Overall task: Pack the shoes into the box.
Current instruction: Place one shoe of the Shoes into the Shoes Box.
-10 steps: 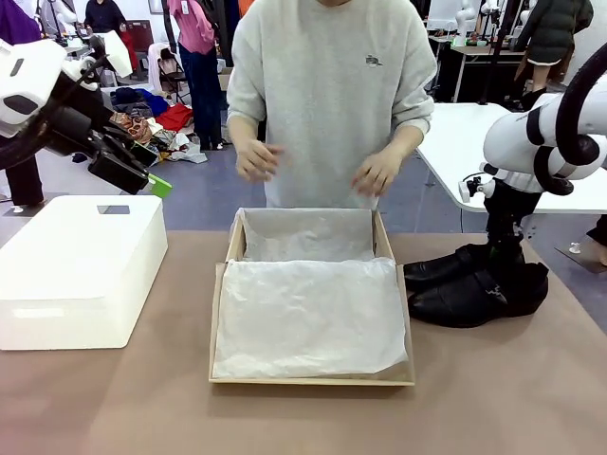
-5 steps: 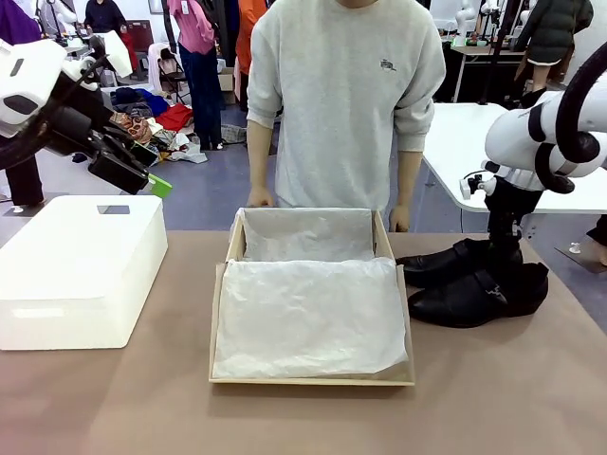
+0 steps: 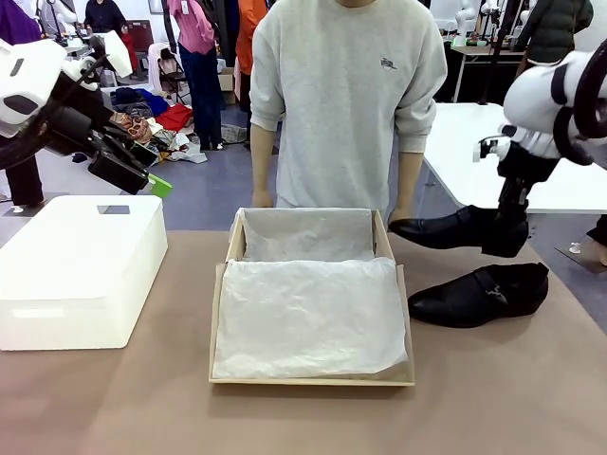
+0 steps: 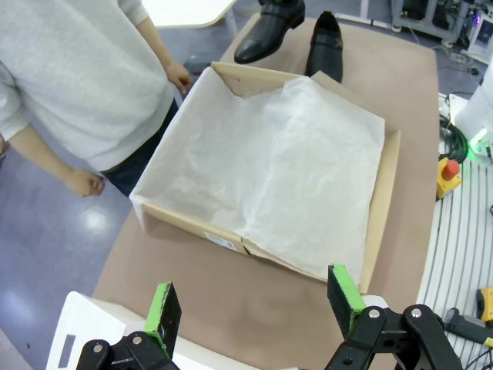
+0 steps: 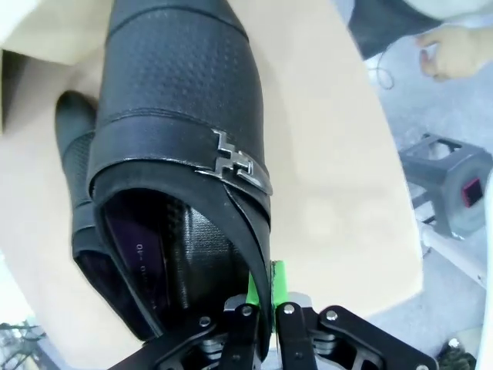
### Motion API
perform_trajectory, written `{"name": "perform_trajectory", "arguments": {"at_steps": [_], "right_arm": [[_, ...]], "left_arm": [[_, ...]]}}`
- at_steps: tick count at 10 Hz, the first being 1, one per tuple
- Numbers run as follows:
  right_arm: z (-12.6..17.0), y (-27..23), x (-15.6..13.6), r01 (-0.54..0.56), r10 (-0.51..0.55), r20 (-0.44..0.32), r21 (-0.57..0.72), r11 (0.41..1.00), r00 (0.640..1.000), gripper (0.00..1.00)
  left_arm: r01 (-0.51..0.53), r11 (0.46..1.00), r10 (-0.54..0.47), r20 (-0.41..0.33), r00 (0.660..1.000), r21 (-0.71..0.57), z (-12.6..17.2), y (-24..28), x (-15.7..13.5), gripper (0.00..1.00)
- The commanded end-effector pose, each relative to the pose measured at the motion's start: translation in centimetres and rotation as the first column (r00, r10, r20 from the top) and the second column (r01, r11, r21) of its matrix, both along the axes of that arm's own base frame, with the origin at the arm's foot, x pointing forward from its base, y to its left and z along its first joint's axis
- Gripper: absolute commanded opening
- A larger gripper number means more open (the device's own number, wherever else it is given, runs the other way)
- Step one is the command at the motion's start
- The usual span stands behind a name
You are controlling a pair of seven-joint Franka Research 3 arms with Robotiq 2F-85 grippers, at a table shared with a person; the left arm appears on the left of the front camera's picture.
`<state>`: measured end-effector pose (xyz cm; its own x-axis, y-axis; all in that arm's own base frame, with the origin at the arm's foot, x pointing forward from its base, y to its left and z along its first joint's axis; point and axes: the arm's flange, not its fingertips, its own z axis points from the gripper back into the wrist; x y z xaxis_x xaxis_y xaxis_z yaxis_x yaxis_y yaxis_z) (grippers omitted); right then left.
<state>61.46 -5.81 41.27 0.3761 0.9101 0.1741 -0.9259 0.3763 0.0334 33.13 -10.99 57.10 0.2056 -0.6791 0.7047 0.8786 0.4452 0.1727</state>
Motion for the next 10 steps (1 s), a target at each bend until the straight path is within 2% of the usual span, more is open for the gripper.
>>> {"name": "perform_trajectory", "arguments": {"at_steps": [1, 3, 5, 10], "right_arm": [[3.4, 1.2, -0.8, 0.038, -0.038, -0.007, 0.011, 0.999, 0.999, 0.0], [6.5, 4.0, -2.4, 0.036, -0.037, -0.002, -0.022, 0.999, 0.999, 0.0], [8.4, 7.7, -3.7, 0.03, -0.03, -0.009, -0.067, 0.997, 1.0, 0.0], [9.1, 17.0, -4.6, -0.058, 0.052, -0.044, -0.154, 0.986, 0.998, 0.0]], "left_arm": [[0.006, 1.0, -0.006, -0.001, 1.0, -0.006, 0.1, 0.0, 0.0, 1.0], [0.006, 1.0, -0.006, -0.001, 1.0, -0.006, 0.1, 0.0, 0.0, 1.0], [0.006, 1.0, -0.006, -0.001, 1.0, -0.006, 0.1, 0.0, 0.0, 1.0], [0.006, 1.0, -0.006, -0.001, 1.0, -0.006, 0.1, 0.0, 0.0, 1.0]]}}
